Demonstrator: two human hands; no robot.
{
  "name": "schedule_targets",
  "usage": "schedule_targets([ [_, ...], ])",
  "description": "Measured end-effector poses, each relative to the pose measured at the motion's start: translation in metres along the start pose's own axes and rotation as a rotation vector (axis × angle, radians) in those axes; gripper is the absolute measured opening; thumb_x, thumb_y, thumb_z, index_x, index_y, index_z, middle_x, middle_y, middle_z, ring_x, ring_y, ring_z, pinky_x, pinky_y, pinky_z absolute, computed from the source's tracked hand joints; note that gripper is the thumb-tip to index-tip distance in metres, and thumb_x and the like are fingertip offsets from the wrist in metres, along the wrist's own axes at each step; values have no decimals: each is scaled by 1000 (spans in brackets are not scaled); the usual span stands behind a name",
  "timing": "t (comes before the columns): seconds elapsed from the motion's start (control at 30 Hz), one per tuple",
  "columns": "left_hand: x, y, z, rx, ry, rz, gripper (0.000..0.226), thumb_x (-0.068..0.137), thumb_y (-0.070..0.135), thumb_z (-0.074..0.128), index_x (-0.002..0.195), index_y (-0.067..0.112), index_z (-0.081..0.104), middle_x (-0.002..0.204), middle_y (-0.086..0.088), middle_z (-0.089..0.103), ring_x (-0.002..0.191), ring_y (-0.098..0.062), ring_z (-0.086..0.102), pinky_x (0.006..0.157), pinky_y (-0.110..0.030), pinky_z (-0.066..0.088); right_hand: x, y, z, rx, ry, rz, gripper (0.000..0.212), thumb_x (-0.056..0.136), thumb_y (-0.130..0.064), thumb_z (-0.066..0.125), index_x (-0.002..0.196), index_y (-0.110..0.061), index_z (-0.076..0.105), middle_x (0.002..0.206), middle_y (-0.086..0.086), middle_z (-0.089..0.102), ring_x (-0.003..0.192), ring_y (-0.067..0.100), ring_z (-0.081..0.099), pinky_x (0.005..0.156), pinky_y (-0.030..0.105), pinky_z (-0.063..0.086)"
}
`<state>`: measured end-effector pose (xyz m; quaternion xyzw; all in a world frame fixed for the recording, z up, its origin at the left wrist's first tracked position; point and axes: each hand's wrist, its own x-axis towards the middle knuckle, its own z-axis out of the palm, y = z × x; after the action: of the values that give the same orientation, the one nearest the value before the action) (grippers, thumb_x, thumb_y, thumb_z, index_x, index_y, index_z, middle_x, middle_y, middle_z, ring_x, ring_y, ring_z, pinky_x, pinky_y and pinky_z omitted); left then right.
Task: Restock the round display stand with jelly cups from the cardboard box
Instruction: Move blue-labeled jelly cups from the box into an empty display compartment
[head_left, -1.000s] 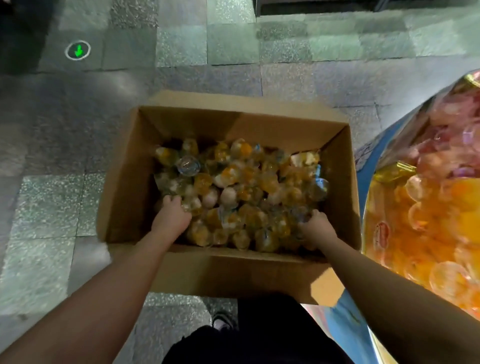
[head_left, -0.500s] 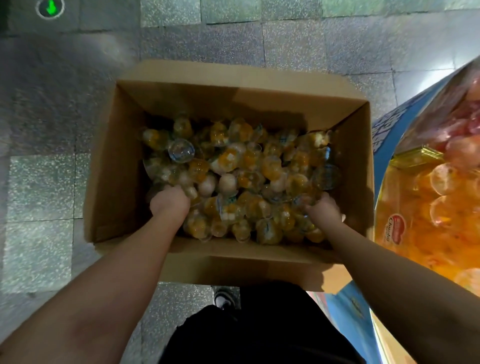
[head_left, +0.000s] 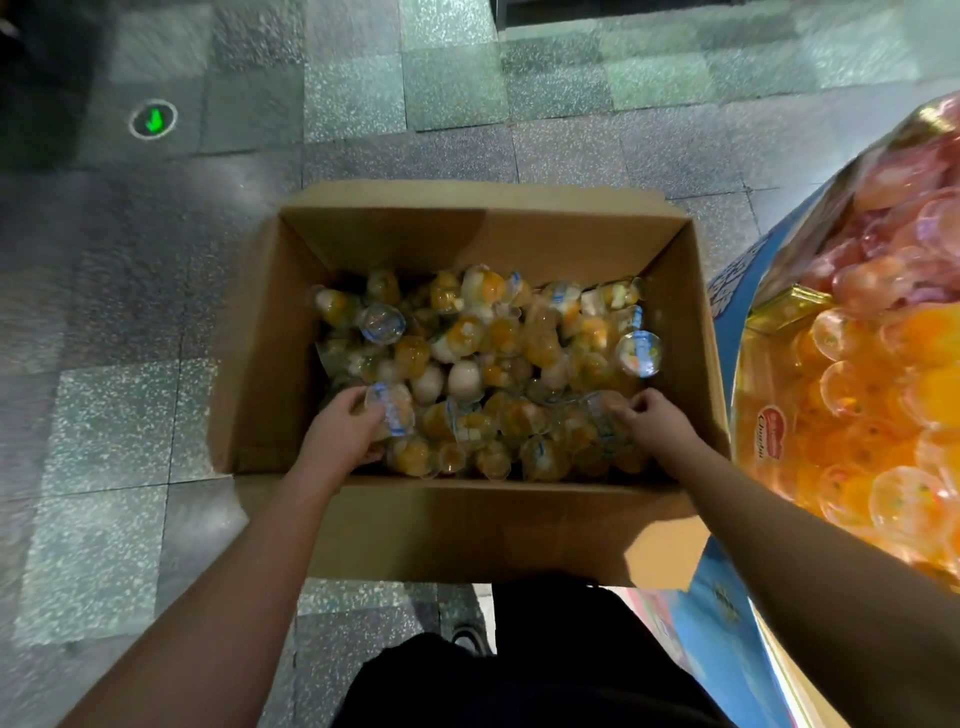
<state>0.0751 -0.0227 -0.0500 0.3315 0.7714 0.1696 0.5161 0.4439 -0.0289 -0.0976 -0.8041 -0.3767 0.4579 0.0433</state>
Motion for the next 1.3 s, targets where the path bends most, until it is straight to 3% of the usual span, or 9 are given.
schedule_targets([
  [0.1,-41,-4,2,-225,-64,59,28,97,23,58,125,26,56,119,-8,61,94,-28,67,70,-39,60,-42,-2,-7,130,79,-70,40,92,-53,59,106,-16,53,93,2,61,70,11,51,52,27,34],
  [0.27,-123,-10,12,-302,-161,218,25,99,19,55,120,32,55,108,-6,66,77,-23,69,55,-26,53,-127,16,-7,449,57,-132,48,82,-65,64,93,-19,54,78,6,63,59,22,54,58,36,42],
  [0.47,-221,-35,13,-381,-301,348,27,99,18,54,124,25,59,97,-1,70,66,-11,64,57,-27,49,-257,47,23,964,-192,-227,22,91,-30,67,92,-13,53,85,18,63,55,21,51,49,26,34],
  [0.63,-301,-40,29,-384,-481,406,24,98,9,50,113,27,60,75,4,72,57,-10,65,51,-26,44,-349,82,15,1135,-186,-250,19,86,-31,69,87,-19,54,82,5,70,64,17,59,53,21,42],
  [0.77,-355,-37,61,-279,-655,439,28,99,11,49,113,34,58,95,-6,75,83,-32,71,58,-30,46,-404,131,-4,1187,-59,-250,33,76,-39,74,91,-18,54,84,10,66,62,16,54,54,25,41],
  [0.93,-408,-42,123,-237,-809,419,22,98,8,53,118,17,57,94,-8,73,64,-19,64,56,-29,44,-451,208,-26,1213,166,-184,38,68,-47,76,80,-21,51,88,10,63,58,17,50,57,28,37],
  [1.1,-458,-66,200,-166,-931,441,21,96,10,56,116,17,59,93,-4,72,65,-12,63,56,-26,44,-483,302,-39,1280,350,-101,55,70,-50,77,108,-14,59,98,9,68,63,17,49,62,29,39],
  [1.2,-496,-90,255,-124,-993,418,25,95,9,57,117,19,61,97,-5,70,69,-14,60,54,-22,44,-505,367,-45,1330,420,-36,39,84,-42,71,117,-23,62,110,-1,70,68,17,45,66,27,42],
  [1.3,-539,-124,316,-89,-996,364,29,94,5,56,122,15,59,102,-9,64,68,-14,54,49,-20,44,-527,442,-51,1389,463,30,51,78,-46,74,117,-16,61,97,-6,67,68,18,42,63,28,38],
])
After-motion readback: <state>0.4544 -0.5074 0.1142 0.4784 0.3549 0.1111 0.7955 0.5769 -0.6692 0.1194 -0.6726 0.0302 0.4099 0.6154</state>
